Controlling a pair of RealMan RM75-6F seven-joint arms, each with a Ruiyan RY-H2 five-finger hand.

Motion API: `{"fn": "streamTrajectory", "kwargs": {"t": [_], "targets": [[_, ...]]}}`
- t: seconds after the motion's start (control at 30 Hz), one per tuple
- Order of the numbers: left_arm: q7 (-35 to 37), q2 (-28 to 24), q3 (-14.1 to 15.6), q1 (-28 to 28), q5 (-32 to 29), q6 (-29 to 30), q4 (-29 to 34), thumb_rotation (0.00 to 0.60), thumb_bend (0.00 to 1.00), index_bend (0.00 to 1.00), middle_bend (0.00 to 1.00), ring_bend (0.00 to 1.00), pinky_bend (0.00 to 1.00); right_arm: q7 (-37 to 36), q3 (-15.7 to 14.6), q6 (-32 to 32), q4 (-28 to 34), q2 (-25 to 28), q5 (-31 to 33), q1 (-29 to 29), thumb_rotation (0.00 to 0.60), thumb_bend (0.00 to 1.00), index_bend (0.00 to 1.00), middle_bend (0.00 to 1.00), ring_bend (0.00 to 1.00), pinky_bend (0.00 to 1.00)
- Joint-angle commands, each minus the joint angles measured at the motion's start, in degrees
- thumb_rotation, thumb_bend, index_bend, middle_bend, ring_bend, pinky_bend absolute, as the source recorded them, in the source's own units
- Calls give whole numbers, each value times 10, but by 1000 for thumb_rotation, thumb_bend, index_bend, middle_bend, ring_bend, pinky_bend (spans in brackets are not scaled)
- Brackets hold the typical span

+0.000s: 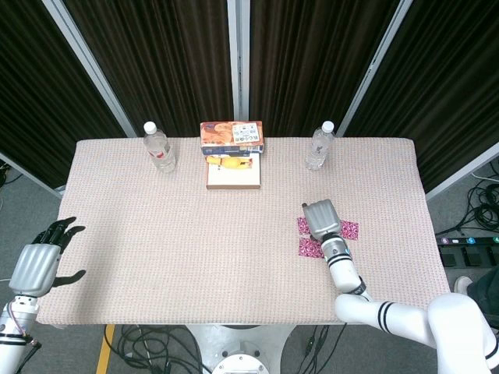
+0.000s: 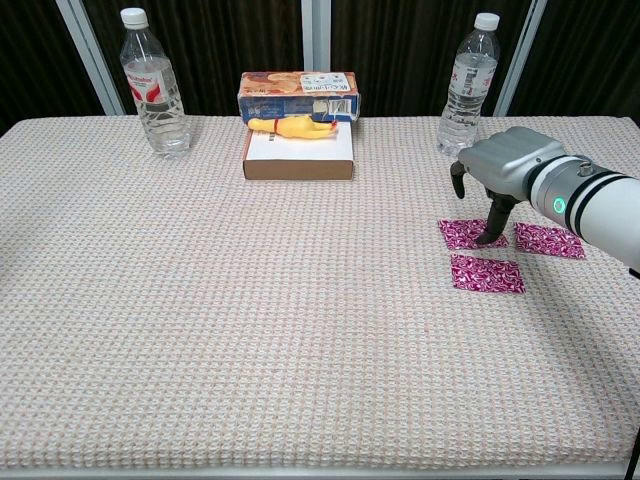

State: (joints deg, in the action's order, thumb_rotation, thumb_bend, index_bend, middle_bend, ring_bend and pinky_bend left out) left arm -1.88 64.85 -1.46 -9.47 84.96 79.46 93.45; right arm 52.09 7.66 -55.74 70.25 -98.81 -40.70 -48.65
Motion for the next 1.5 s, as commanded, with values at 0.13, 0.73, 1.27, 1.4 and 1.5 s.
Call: {"fn": "streamTrajectory", "kwargs": {"t": [0.13,0.73,1.27,1.4,1.5], "targets": [[-2,2,0,-1,-2,-3,-1,600,55,258,219,132,263,-6,13,6,-30,-18,18,-3,526,0,340,1000,1000,1000],[1,2,0,-3,-4,-6,-4,600,55,258,219,132,263,-5,11,31,-78,-45,31,-9,573,0,344,1000,1000,1000],[-1,4,0,-4,-5,-9,-5,600,55,258,219,132,263,-7,12,40,-95,-55,31,-6,599,0,352,1000,1000,1000],[-2,5,0,-4,-5,-9,-6,600,55,258,219,132,262,-5,14,41,-97,-58,36,-6,598,0,357,1000,1000,1000],[-2,5,-1,-4,-6,-9,-7,600,55,258,219,132,262,-3,15,43,-100,-59,41,-6,596,0,362,1000,1000,1000]]}}
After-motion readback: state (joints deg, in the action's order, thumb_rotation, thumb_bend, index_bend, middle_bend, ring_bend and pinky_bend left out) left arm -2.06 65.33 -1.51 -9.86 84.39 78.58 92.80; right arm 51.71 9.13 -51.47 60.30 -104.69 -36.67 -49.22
